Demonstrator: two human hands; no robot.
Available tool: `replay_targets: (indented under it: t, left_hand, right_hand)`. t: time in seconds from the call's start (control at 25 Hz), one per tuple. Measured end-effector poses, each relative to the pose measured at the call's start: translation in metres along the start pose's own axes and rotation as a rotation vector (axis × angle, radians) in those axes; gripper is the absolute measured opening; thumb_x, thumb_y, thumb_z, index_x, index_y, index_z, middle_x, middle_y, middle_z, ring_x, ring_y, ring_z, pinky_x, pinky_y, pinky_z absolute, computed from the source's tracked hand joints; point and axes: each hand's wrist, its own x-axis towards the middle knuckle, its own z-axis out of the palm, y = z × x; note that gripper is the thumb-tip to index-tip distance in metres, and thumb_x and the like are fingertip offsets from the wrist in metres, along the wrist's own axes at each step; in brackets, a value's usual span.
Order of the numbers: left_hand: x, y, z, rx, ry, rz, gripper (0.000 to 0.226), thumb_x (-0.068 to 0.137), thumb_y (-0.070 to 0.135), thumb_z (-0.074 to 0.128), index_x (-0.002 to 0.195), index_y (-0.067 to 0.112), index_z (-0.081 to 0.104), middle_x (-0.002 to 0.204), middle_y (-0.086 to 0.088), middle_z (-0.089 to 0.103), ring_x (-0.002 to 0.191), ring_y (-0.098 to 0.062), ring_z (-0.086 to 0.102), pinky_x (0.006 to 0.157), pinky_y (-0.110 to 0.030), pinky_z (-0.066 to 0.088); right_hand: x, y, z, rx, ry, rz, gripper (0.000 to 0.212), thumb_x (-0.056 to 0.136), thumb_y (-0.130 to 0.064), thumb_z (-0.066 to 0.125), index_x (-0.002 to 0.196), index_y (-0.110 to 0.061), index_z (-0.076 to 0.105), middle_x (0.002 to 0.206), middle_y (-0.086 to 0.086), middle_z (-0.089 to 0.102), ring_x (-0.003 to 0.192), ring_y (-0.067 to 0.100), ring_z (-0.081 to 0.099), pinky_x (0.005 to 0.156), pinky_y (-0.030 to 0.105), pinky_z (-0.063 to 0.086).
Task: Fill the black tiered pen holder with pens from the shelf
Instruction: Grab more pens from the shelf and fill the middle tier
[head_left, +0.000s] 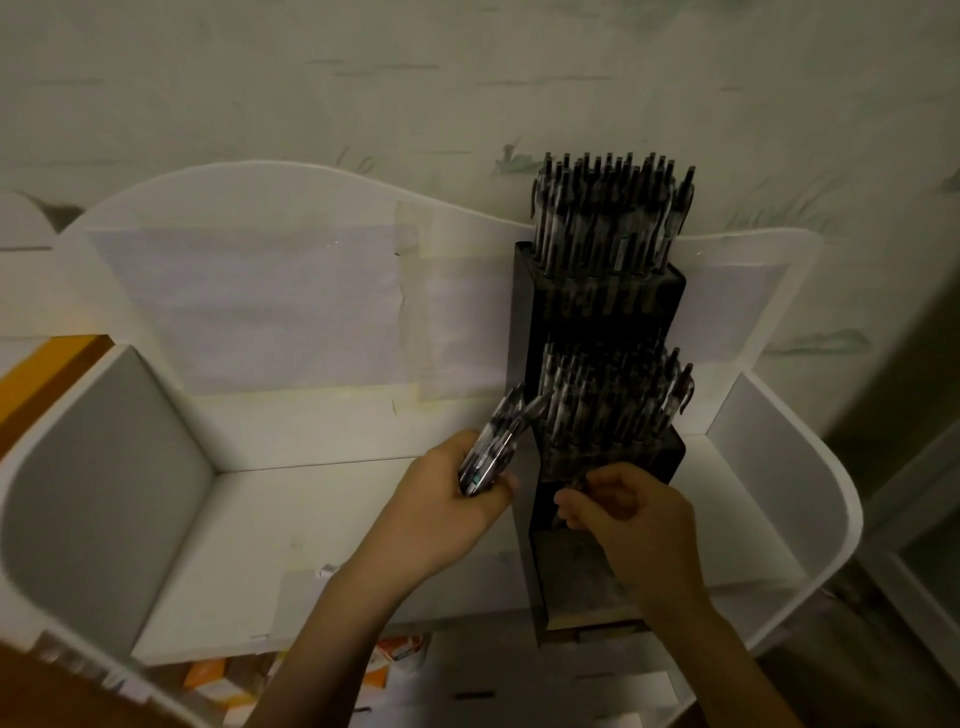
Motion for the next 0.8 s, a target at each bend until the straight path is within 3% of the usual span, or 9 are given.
replay_targets:
  t: [0.44, 0.8]
  left_hand:
    - [0.003, -0.006, -0.003, -0.007, 0.0, -0.001, 0.02, 0.088, 0.026, 0.065, 0.076, 0.033, 0.051, 0.061, 0.02, 0.056, 0.052, 0.001, 0.051, 0.047, -0.009, 0.037]
    - [0.005, -0.009, 0.003, -0.021, -0.011, 0.015, 0.02, 0.088, 0.025, 0.066, 0.075, 0.031, 0.052, 0.059, 0.015, 0.055, 0.049, 0.0, 0.048, 0.046, -0.01, 0.036]
  right_hand:
    - [0.0, 0.01, 0.01, -0.052, -0.038, 0.031, 0.012, 0.076, -0.018, 0.081, 0.08, -0.015, 0.07, 0.068, -0.003, 0.073, 0.065, 0.012, 0.071, 0.067, 0.029, 0.06]
    - [-0.008, 0.039, 0.018, -0.402, -0.005, -0.11, 0.02, 0.071, -0.026, 0.086, 0.071, -0.017, 0.068, 0.063, -0.018, 0.058, 0.06, -0.005, 0.057, 0.061, 0.003, 0.043]
